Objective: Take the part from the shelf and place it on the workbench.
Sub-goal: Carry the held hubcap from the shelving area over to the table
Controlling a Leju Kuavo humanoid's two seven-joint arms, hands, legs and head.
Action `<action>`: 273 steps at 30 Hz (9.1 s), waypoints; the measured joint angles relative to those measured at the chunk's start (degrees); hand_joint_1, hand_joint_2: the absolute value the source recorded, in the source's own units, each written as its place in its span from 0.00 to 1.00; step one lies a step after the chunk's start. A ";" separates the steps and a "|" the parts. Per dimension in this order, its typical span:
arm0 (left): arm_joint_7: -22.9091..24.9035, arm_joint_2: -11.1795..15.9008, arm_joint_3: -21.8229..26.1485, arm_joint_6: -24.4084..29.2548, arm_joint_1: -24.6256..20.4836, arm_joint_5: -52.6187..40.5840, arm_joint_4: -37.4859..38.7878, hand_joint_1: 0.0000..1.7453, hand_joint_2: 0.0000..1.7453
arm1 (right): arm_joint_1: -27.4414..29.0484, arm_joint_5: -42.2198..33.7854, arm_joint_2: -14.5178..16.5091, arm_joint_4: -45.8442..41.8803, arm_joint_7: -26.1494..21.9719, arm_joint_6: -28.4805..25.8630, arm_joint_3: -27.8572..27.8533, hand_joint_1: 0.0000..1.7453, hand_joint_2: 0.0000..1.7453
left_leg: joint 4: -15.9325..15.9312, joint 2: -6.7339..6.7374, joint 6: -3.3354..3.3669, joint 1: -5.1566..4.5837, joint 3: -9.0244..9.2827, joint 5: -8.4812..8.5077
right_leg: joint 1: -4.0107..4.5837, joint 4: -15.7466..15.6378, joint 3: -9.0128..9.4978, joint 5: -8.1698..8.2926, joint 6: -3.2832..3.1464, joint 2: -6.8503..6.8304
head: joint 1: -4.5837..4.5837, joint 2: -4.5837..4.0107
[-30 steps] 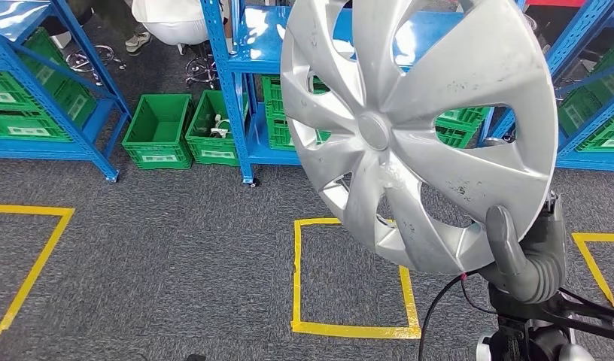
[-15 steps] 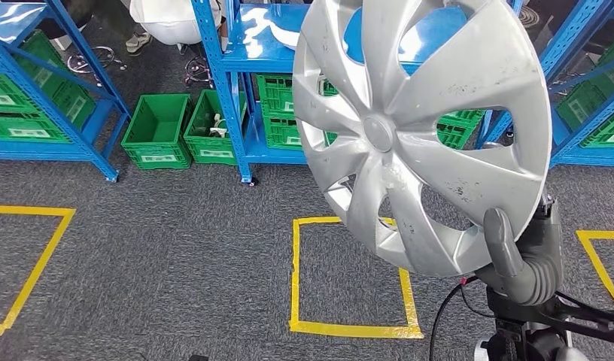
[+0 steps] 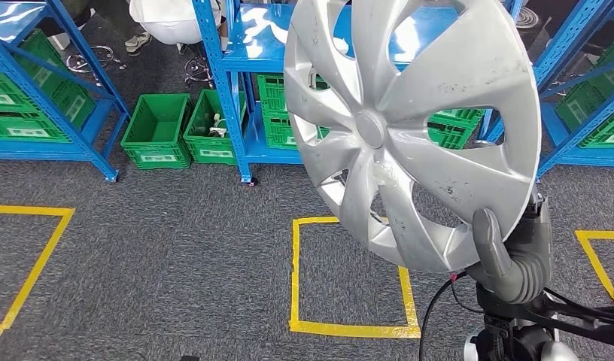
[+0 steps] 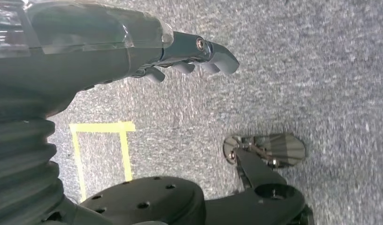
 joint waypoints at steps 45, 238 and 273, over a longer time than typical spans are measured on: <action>-0.67 -0.96 0.06 0.70 -0.07 1.53 -0.04 0.00 1.00 | -2.92 2.56 0.23 3.30 2.22 -1.28 3.03 1.00 1.00 | 0.42 -1.51 1.77 -0.57 -1.28 1.20 | 1.29 16.84 -7.46 -7.92 -0.43 -0.32 | 0.97 0.00; 1.37 -2.82 0.48 0.79 0.05 3.03 0.09 0.00 1.00 | -8.23 3.08 1.37 4.70 3.02 0.09 8.25 1.00 1.00 | 2.29 -5.88 0.16 0.26 -3.48 1.91 | 2.19 1.91 -1.14 0.37 -3.80 3.86 | 2.61 0.00; 2.04 -2.83 0.51 0.06 -0.08 3.43 0.05 0.00 1.00 | -10.48 3.23 1.62 4.88 3.49 -0.92 8.35 1.00 1.00 | 3.97 -2.77 -0.52 -0.26 -4.50 -0.03 | 2.21 -2.18 0.44 2.12 -4.58 2.17 | 2.76 0.00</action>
